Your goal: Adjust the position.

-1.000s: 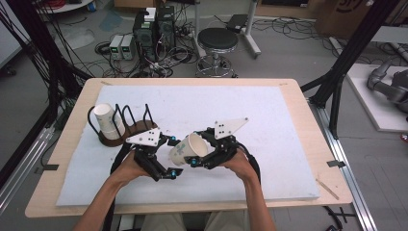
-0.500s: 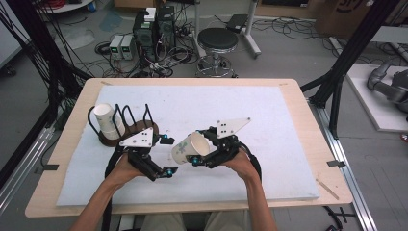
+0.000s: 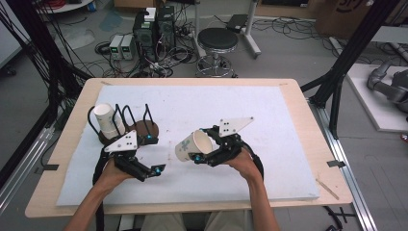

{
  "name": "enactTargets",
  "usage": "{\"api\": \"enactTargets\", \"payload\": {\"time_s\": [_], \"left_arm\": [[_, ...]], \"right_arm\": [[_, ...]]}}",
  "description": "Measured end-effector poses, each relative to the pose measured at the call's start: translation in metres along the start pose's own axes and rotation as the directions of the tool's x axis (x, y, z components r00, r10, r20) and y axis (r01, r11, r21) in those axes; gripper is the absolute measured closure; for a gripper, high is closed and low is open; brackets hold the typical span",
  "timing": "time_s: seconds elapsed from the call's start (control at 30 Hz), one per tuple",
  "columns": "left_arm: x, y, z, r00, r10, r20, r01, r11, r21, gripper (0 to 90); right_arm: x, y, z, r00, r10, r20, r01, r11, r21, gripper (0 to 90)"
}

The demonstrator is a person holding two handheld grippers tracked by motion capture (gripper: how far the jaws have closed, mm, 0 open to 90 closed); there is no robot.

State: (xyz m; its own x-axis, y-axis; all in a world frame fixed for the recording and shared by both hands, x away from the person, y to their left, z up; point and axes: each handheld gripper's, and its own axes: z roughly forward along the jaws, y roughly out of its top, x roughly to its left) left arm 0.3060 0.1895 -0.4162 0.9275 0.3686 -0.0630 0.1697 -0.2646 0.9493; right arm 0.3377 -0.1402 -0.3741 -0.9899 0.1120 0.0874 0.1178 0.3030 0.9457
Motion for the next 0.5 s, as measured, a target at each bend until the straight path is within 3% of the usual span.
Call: {"api": "enactTargets", "payload": {"time_s": [0.2,0.5], "left_arm": [[0.003,-0.013,-0.010,0.9981,-0.021,-0.058,0.021,0.9998,0.005,1.8],[0.005,-0.027,-0.025,0.9860,-0.052,-0.159,0.049,0.9986,-0.018,1.8]], "right_arm": [[-0.002,-0.001,-0.002,0.9995,0.016,0.028,-0.018,0.999,0.042,27.1],[-0.004,0.006,0.002,0.9972,0.005,0.075,-0.015,0.991,0.134,27.3]]}}
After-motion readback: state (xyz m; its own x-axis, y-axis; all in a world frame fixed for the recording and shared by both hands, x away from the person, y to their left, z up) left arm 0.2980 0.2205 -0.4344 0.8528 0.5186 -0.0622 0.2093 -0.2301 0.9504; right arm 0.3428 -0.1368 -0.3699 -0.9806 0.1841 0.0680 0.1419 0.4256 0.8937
